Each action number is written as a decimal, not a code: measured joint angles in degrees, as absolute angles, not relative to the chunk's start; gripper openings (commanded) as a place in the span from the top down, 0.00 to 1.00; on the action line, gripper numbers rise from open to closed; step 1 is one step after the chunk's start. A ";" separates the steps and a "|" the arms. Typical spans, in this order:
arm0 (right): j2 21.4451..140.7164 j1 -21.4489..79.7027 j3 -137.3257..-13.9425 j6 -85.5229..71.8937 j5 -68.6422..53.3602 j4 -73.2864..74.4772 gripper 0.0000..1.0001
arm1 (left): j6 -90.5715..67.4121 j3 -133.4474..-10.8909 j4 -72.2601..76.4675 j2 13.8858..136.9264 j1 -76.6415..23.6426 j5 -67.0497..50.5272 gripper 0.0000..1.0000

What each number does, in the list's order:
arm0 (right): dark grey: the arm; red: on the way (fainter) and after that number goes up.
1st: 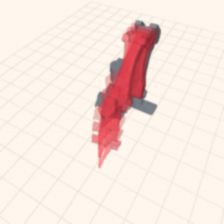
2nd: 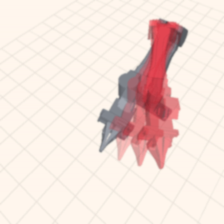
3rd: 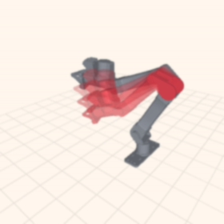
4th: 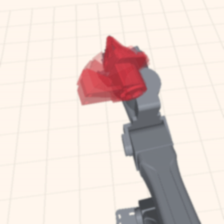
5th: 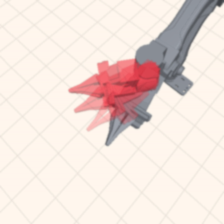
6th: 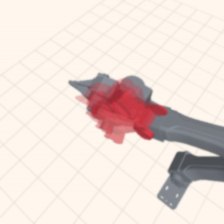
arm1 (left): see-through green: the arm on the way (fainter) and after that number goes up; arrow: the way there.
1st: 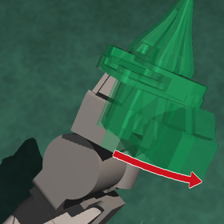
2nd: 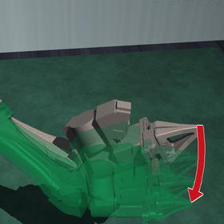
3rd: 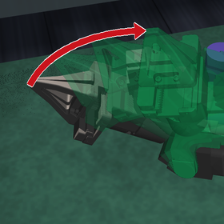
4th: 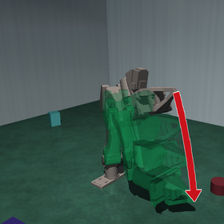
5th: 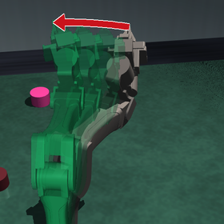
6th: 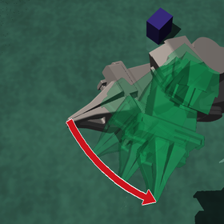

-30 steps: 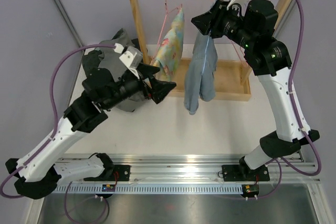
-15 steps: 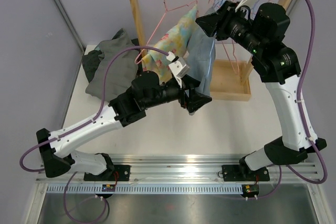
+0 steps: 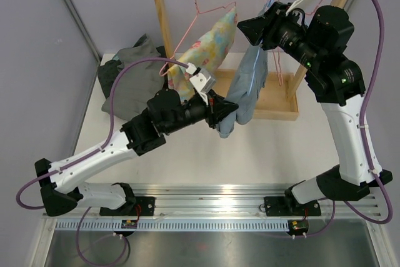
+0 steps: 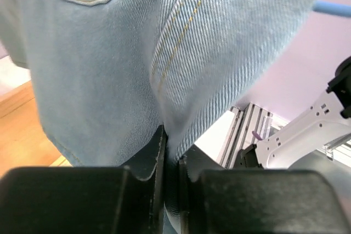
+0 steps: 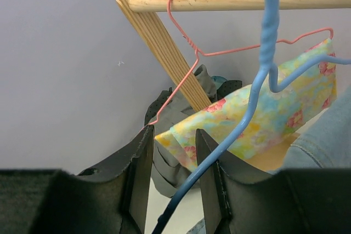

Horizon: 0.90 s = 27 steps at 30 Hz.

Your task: Remove the skirt from the hanger

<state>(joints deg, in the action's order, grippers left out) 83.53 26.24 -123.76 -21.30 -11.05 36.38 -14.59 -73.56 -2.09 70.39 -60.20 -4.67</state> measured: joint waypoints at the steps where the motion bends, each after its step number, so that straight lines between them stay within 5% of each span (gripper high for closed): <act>1: 83.53 26.24 -123.79 -21.30 -10.98 36.38 1.00 | -14.57 -73.03 -2.42 69.45 -60.27 -4.60 0.97; 15: 86.19 27.31 -125.45 -20.14 -11.46 43.59 1.00 | -20.14 -56.29 5.41 57.80 -62.57 -2.31 1.00; 21: 86.61 27.44 -125.45 -20.12 -11.46 45.01 1.00 | -21.69 -54.94 6.61 57.25 -62.83 -2.13 0.91; 27: 86.39 27.07 -125.45 -20.12 -10.52 42.30 1.00 | -21.91 -55.02 2.57 58.24 -63.40 -3.57 0.65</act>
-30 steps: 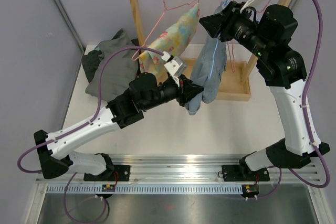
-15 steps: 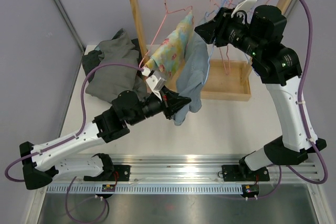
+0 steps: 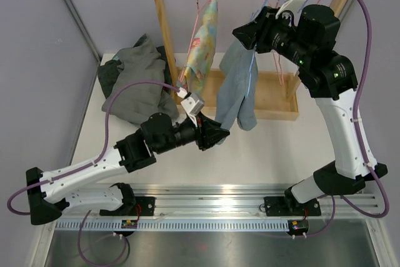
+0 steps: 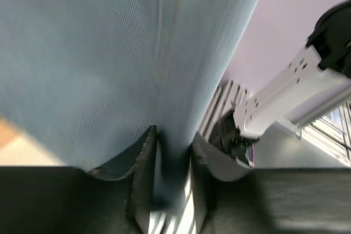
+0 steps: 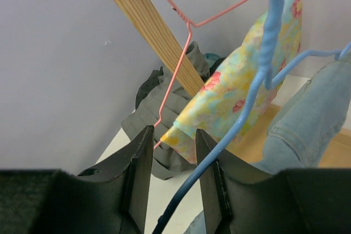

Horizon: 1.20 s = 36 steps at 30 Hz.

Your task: Remove the skirt from the hanger

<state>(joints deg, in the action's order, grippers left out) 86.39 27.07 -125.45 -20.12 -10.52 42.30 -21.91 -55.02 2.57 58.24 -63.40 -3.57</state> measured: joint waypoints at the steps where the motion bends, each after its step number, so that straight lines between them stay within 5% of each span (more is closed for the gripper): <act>1: 86.24 26.98 -125.45 -20.10 -10.20 41.47 1.00 | -21.96 -55.02 1.58 58.83 -63.51 -3.95 0.65; 4: 85.60 26.83 -125.45 -19.79 -9.61 39.42 1.00 | -21.93 -55.75 -0.93 61.12 -63.61 -4.64 0.79; 7: 84.55 26.76 -125.08 -19.62 -9.32 38.22 1.00 | -21.63 -57.41 -1.72 63.33 -63.66 -4.84 0.81; 11: 83.24 26.72 -124.25 -19.62 -8.58 37.52 1.00 | -21.32 -59.07 -1.56 64.51 -63.70 -5.02 0.63; 15: 82.67 26.70 -123.66 -19.59 -8.43 37.30 1.00 | -21.28 -60.66 -1.06 65.87 -63.70 -5.50 0.60; 17: 82.65 26.70 -123.48 -19.59 -8.40 37.23 1.00 | -21.23 -61.43 -0.58 66.67 -63.70 -5.72 0.71; 19: 82.63 26.68 -123.28 -19.59 -8.43 37.21 1.00 | -21.45 -62.04 -0.12 67.35 -63.70 -5.89 1.00; 27: 82.65 26.68 -123.28 -19.00 -8.34 37.43 1.00 | -21.15 -60.60 3.20 68.29 -64.05 -6.26 1.00; 36: 88.40 26.70 -135.06 -17.04 -8.23 46.48 1.00 | -27.05 -37.10 16.71 59.86 -67.42 -4.19 1.00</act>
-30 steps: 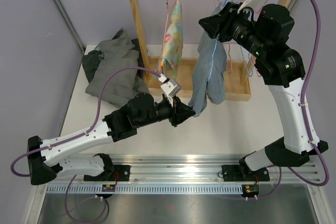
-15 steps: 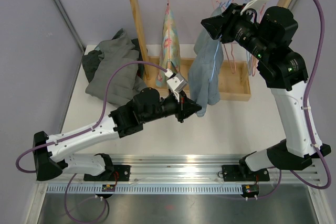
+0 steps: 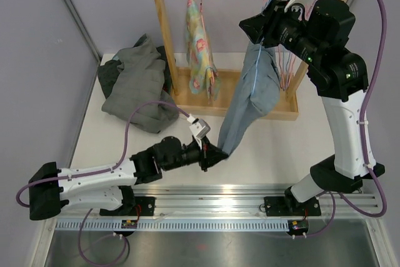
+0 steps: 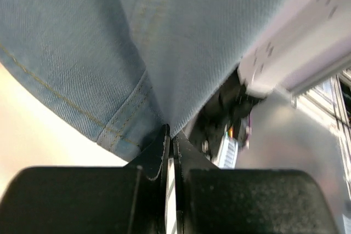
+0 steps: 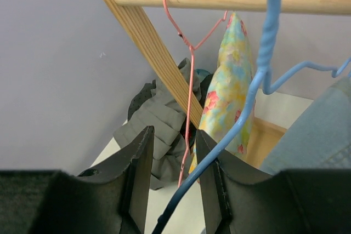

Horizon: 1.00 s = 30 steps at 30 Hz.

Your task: Remove the skirt from the hanger

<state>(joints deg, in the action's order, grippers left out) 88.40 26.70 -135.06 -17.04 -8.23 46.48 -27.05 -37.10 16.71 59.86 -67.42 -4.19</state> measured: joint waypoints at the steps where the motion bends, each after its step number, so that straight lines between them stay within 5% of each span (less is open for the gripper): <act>1: 89.25 26.70 -136.51 -17.04 -8.23 46.92 1.00 | -28.14 -34.22 17.56 59.42 -68.47 -3.53 1.00; 11: 90.70 26.50 -139.85 -17.23 -8.05 43.68 1.00 | -35.53 -20.14 11.25 57.41 -79.37 2.22 1.00; 18: 88.71 26.50 -133.05 -18.68 -8.95 37.82 1.00 | -35.62 -25.19 2.55 52.49 -83.66 7.20 1.00; 30: 102.24 23.20 -138.54 -22.39 -15.18 33.10 1.00 | -35.31 -31.73 -1.80 50.76 -89.73 11.99 1.00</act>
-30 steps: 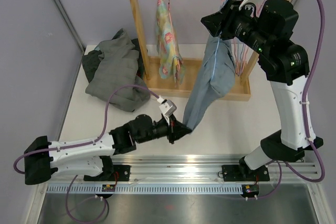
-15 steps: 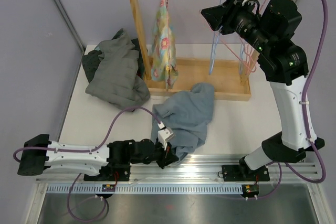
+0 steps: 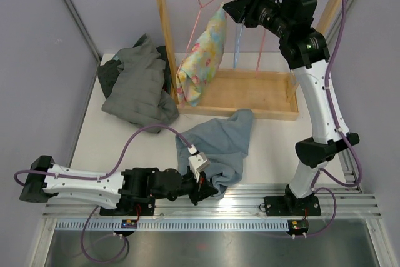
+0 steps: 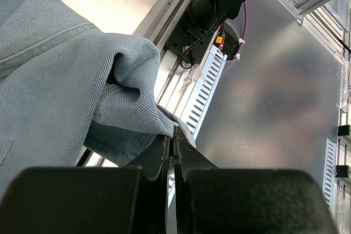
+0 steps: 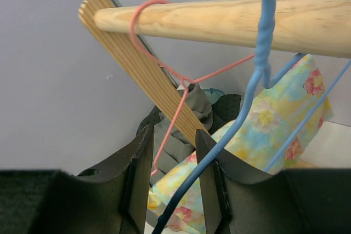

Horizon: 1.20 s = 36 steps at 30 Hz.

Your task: Remove the skirt from the hanger

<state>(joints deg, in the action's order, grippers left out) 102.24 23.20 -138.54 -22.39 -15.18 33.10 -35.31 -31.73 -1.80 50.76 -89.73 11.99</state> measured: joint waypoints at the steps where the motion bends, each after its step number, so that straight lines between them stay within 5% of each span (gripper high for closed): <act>1: 102.98 22.44 -138.28 -22.98 -15.86 32.29 1.00 | -35.46 -31.73 -1.91 50.76 -89.82 12.12 1.00; 10: 103.33 19.59 -131.13 -26.41 -19.25 25.28 1.00 | -35.57 -31.75 -2.85 50.74 -89.95 13.80 1.00; 20: 95.61 19.40 -109.93 -28.38 -20.45 17.91 1.00 | -32.47 -38.37 -11.97 53.34 -89.95 18.09 1.00; 22: 94.67 19.38 -108.95 -28.32 -20.43 17.91 0.68 | -31.20 -41.76 -16.12 54.08 -89.56 20.27 1.00; 23: 94.37 19.38 -108.90 -28.29 -20.43 17.91 0.41 | -30.33 -43.55 -18.24 54.43 -88.97 21.15 1.00; 25: 93.38 19.38 -108.95 -27.99 -20.03 18.35 0.03 | -28.56 -47.07 -22.48 55.20 -86.72 22.33 1.00; 36: 89.23 19.38 -116.38 -22.70 -13.54 27.20 0.01 | -14.94 -66.74 -42.00 57.23 -56.86 23.38 1.00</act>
<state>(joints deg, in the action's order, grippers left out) 89.23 19.38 -116.38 -22.70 -13.54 27.20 -14.94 -66.74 -42.00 57.23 -56.86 23.38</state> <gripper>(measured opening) 0.992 0.009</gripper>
